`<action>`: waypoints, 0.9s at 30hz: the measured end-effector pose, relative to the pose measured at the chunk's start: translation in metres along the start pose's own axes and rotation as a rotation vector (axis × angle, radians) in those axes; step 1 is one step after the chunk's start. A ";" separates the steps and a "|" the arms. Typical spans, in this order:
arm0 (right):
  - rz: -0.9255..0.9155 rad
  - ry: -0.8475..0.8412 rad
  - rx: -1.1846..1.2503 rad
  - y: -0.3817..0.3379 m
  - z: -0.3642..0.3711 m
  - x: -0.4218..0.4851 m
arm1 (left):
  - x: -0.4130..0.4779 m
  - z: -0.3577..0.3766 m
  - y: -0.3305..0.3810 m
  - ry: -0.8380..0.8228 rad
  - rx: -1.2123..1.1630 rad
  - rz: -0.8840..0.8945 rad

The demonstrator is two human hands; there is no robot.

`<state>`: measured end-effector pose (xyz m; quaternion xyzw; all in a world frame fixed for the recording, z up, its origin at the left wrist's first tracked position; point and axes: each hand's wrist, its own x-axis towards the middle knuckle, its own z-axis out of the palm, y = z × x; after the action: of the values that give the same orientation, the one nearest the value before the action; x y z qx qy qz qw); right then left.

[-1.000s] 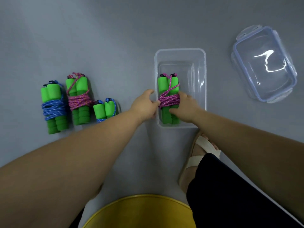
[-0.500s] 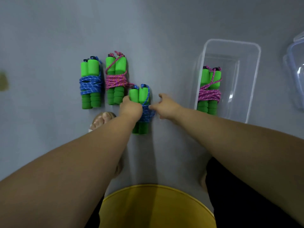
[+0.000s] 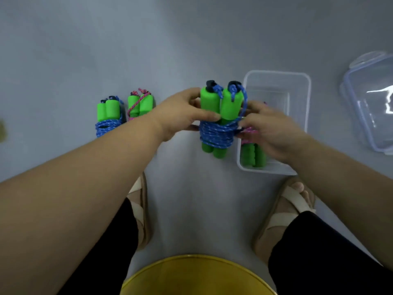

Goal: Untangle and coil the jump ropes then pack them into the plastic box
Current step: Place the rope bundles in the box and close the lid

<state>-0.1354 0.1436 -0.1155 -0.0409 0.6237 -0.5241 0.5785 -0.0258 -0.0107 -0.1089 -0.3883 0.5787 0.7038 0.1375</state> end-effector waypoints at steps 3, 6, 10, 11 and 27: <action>0.030 0.203 0.309 -0.014 -0.049 -0.020 | 0.008 0.048 0.027 -0.015 0.238 0.354; 0.055 0.264 0.275 -0.012 -0.089 -0.031 | 0.021 0.106 0.029 0.070 0.672 0.819; 0.037 0.275 0.168 0.003 -0.113 -0.033 | 0.038 0.152 -0.003 0.111 0.823 0.984; 0.008 0.350 0.081 0.008 -0.117 -0.031 | 0.042 0.155 -0.015 0.078 0.858 0.965; -0.098 0.579 -1.387 0.076 -0.076 0.013 | 0.056 0.137 -0.061 -0.170 1.830 0.259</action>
<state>-0.1556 0.2148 -0.1943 -0.2843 0.9353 -0.0259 0.2090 -0.0771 0.1193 -0.1876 -0.0081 0.9357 0.0092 0.3525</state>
